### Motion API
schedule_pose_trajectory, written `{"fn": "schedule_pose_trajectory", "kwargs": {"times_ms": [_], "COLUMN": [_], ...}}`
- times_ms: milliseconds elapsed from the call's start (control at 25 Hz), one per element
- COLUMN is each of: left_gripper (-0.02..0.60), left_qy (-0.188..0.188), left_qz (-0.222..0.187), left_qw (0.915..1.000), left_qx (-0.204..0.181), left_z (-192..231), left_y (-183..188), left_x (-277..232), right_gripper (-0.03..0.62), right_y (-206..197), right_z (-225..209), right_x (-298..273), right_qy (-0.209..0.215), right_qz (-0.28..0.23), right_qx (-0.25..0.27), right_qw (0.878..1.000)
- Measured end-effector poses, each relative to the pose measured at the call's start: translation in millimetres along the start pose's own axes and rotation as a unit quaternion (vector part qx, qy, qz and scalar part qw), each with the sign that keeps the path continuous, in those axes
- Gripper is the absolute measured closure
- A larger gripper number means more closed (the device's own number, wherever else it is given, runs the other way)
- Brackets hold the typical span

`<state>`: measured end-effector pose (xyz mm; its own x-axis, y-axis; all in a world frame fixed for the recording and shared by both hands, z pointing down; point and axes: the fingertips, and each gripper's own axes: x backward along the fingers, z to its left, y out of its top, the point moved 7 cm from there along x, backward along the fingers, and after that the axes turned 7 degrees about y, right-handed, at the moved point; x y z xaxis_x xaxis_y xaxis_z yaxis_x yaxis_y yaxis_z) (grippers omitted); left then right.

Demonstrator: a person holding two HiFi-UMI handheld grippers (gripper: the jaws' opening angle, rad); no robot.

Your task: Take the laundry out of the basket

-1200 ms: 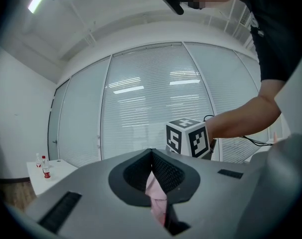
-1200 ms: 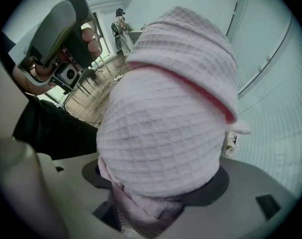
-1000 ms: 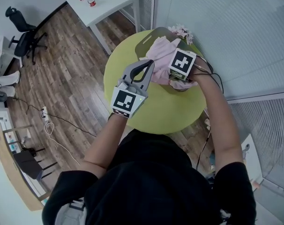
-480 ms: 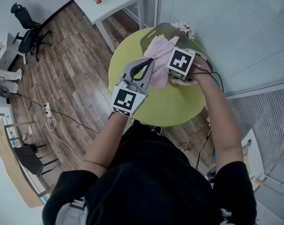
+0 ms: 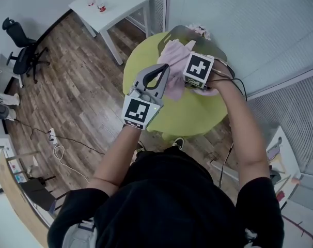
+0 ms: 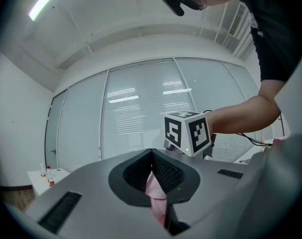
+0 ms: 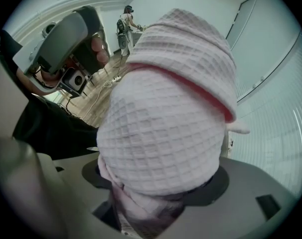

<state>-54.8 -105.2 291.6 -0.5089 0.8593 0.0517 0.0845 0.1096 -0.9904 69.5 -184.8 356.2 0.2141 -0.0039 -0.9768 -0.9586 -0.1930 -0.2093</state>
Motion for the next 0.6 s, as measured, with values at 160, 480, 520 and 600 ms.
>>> {"fn": "schedule_pose_trajectory", "kwargs": {"times_ms": [160,480,520,600], "left_gripper": [0.578,0.578,0.578,0.578], "left_qy": [-0.021,-0.063,-0.068,-0.075], "left_qz": [-0.001,0.014,0.015,0.019], "left_qw": [0.9998,0.9979,0.9976,0.9970], "left_qx": [0.002,0.008,0.009,0.010], "left_z": [16,52,56,62], "left_y": [-7,-29,-31,-36], "left_x": [29,92,101,117], "right_gripper": [0.195,0.195,0.194,0.195], "right_y": [26,70,74,80], "right_z": [32,96,105,121], "right_x": [-14,-63,-69,-81], "right_qy": [0.019,0.033,0.035,0.042], "right_qz": [-0.014,-0.011,-0.008,-0.006], "right_qx": [-0.020,-0.058,-0.063,-0.074], "right_qw": [1.000,0.998,0.997,0.996]}}
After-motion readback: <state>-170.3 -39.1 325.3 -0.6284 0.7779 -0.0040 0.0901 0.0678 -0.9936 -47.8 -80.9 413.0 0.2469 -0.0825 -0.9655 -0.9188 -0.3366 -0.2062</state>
